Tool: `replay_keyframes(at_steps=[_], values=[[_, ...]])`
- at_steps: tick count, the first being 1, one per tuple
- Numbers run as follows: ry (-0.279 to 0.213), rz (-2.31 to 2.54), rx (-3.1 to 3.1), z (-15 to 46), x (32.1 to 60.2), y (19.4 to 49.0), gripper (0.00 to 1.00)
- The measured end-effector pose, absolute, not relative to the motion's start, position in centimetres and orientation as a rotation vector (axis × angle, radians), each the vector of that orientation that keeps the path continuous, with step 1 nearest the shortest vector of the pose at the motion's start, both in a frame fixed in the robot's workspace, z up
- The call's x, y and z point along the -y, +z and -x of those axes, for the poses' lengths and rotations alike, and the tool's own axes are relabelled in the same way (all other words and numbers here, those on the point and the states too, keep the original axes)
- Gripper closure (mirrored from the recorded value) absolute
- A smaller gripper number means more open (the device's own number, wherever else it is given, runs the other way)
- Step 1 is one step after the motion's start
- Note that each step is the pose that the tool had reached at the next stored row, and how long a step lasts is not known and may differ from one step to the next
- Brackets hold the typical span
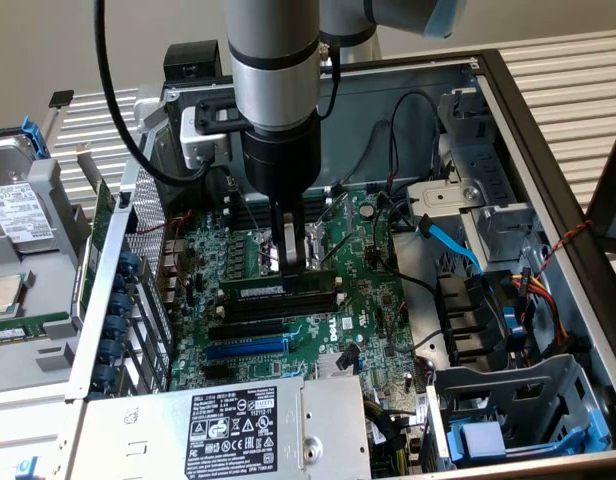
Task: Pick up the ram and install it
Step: 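Insert the ram into the slot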
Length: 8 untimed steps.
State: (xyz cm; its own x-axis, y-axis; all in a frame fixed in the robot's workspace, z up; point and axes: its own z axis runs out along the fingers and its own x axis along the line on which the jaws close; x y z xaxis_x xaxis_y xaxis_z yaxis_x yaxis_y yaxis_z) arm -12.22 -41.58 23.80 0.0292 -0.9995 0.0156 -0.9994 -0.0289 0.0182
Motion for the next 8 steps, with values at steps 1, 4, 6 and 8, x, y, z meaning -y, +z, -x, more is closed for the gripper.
replay_keyframes(at_steps=[1,4,6,8], values=[[-0.002,-2.236,2.172,12.22,41.58,23.79,0.87],[-0.002,-2.236,2.173,12.22,41.62,23.75,0.87],[-0.001,-2.236,2.173,12.22,41.63,23.73,0.87],[-0.001,-2.236,2.174,12.22,41.64,23.72,0.87]])
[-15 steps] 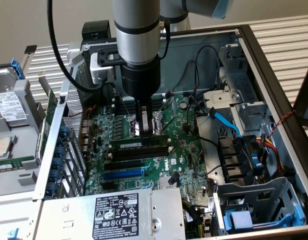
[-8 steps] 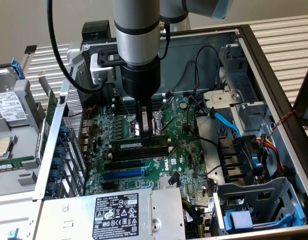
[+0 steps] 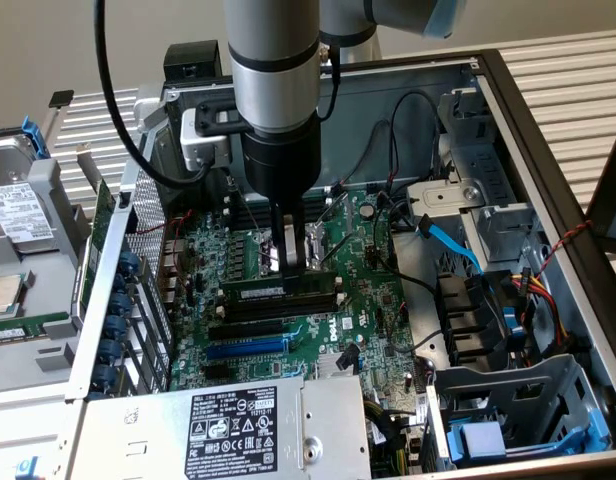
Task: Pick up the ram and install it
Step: 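Insert the ram into the slot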
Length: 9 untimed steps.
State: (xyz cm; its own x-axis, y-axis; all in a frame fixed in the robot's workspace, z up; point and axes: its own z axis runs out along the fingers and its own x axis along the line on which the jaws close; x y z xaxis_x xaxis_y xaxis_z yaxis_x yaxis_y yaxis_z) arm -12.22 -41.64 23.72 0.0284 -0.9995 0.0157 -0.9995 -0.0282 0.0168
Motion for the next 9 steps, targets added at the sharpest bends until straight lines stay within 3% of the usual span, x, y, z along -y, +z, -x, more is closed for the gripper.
replay_keyframes(at_steps=[9], values=[[0.001,-2.231,2.181,12.27,41.67,23.7,0.87]])
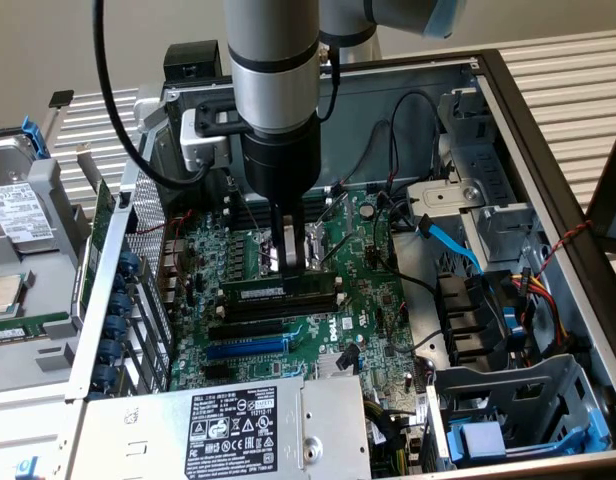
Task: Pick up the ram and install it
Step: 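Insert the ram into the slot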
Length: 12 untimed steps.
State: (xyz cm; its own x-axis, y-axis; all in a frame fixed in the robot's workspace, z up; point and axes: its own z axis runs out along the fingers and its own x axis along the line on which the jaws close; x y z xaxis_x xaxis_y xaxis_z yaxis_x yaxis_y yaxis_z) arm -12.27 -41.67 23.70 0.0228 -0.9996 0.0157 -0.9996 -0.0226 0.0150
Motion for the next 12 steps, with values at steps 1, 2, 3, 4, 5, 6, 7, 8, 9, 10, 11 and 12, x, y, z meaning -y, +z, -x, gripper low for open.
replay_keyframes(at_steps=[1,2,3,4,5,6,7,8,9,10,11,12], values=[[0.001,-2.231,2.181,12.28,41.67,23.7,0.87],[0.002,-2.231,2.181,12.28,41.67,23.69,0.87],[0.002,-2.231,2.181,12.28,41.68,23.69,0.87],[0.002,-2.232,2.181,12.28,41.68,23.68,0.87],[0.003,-2.232,2.182,12.28,41.69,23.67,0.87],[0.004,-2.232,2.182,12.29,41.69,23.67,0.87],[0.005,-2.233,2.182,12.29,41.71,23.67,0.87],[0.005,-2.233,2.183,12.29,41.72,23.66,0.87],[0.006,-2.233,2.183,12.3,41.73,23.66,0.87],[0.006,-2.233,2.183,12.3,41.74,23.65,0.87],[0.007,-2.234,2.184,12.31,41.76,23.64,0.87],[0.007,-2.234,2.184,12.31,41.77,23.63,0.87]])
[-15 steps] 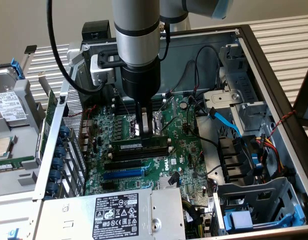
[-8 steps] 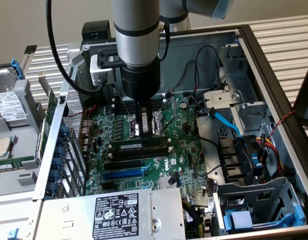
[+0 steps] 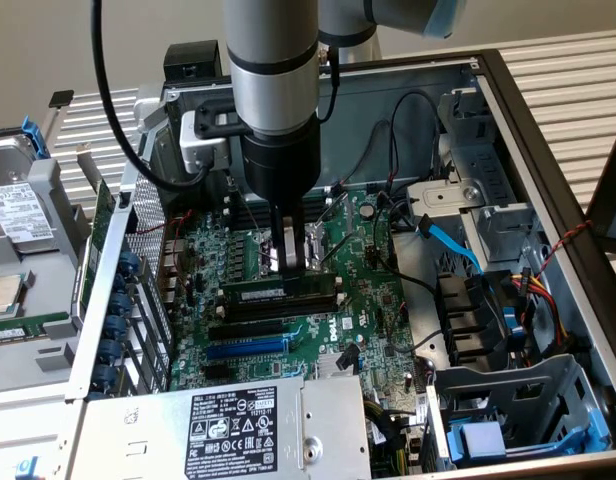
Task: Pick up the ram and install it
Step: 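Insert the ram into the slot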
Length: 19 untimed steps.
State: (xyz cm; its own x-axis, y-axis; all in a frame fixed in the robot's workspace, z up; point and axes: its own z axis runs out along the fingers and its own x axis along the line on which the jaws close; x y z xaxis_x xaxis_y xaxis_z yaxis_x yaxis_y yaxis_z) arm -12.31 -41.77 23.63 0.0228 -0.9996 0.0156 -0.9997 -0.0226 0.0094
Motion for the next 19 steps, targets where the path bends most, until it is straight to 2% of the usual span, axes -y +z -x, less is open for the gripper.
replay_keyframes(at_steps=[19], values=[[0.016,-2.236,2.19,12.57,41.77,23.38,0.87]])
